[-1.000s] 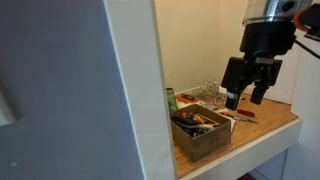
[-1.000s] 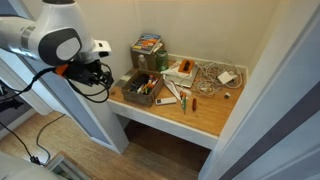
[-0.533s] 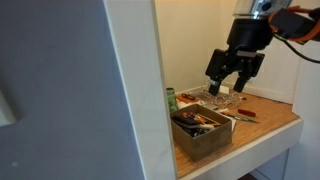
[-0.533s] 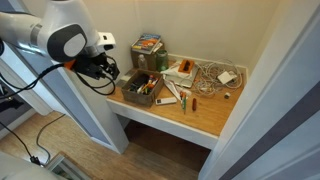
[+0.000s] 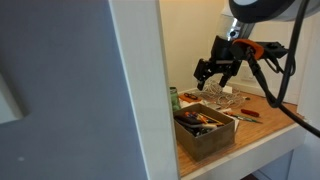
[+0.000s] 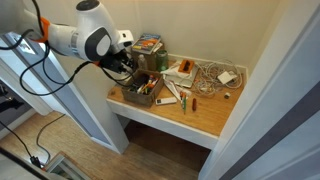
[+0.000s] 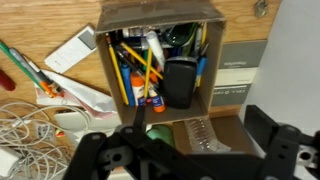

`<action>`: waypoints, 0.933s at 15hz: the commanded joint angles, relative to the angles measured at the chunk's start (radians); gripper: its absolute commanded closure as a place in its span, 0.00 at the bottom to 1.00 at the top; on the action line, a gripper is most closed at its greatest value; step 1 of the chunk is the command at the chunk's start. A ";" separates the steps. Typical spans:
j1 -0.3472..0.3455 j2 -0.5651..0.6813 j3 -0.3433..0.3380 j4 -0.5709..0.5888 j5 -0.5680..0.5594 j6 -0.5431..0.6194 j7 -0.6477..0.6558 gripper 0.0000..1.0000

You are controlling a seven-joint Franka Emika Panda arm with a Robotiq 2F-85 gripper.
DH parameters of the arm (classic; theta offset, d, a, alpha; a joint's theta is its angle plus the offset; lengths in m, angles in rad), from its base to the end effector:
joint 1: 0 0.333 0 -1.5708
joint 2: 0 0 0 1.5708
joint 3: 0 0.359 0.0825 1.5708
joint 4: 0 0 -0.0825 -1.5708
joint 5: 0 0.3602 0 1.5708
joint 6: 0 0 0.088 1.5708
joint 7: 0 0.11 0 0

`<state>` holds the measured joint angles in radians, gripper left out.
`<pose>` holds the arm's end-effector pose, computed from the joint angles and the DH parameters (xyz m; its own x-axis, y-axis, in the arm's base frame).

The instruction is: Move the brown box to the right

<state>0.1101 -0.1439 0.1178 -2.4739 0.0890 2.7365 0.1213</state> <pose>0.4608 0.1048 0.4452 0.9230 0.0126 0.3845 0.0531 -0.9941 -0.0949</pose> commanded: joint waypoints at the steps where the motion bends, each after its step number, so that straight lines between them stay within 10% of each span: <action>1: -0.068 0.123 -0.007 0.131 -0.149 -0.023 0.097 0.00; 14: -0.070 0.325 -0.100 0.279 -0.172 -0.098 0.073 0.00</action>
<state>0.0296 0.1827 0.0299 -2.1959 -0.0896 2.6405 0.2011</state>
